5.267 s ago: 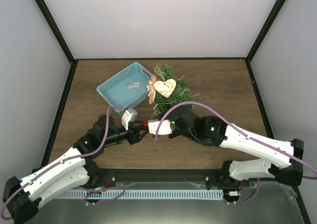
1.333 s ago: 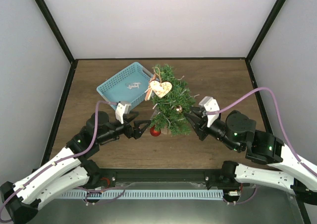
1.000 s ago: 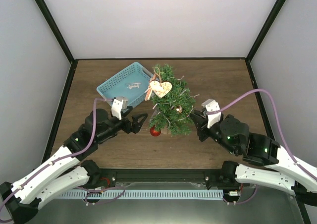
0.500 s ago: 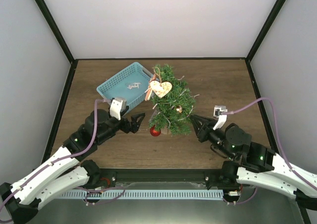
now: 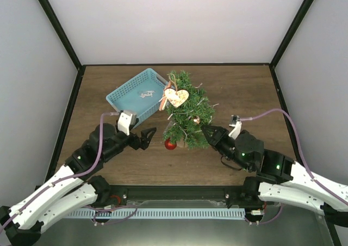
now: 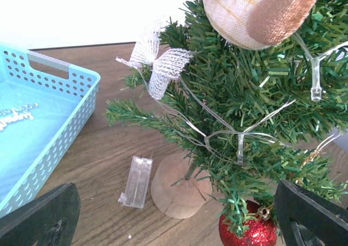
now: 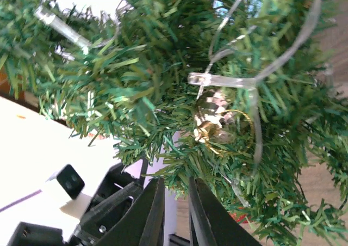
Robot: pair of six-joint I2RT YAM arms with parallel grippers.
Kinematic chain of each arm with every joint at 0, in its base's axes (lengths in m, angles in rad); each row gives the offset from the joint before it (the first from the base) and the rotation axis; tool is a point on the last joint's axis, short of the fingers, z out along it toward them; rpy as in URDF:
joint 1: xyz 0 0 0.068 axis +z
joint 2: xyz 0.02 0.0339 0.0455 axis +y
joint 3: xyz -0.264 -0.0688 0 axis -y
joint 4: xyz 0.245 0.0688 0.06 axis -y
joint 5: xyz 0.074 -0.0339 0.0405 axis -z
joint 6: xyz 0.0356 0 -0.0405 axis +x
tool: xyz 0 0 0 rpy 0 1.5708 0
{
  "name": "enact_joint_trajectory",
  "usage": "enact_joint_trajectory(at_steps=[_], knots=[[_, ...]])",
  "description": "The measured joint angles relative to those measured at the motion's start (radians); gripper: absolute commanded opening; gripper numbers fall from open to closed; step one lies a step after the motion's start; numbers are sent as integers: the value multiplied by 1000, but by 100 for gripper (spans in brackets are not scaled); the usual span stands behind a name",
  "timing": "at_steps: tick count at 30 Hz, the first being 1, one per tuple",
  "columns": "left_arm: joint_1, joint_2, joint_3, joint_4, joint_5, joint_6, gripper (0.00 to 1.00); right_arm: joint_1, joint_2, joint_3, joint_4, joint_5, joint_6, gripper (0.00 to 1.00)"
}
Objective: Decorate the small christmas tree
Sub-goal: Adjust the decoration item on the Christmas tree.
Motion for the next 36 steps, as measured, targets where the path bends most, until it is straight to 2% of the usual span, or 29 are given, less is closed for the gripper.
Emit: enact_joint_trajectory(at_steps=[5,10,36], knots=[[0,-34,-6,-8,-1,8,99,0,-5,0,-39,31,177,13],[0,-64,-13,-16,-3,13,99,0,0,0,-56,68,260,14],[0,-80,-27,-20,0,15,99,0,68,-1,5,185,347,18]])
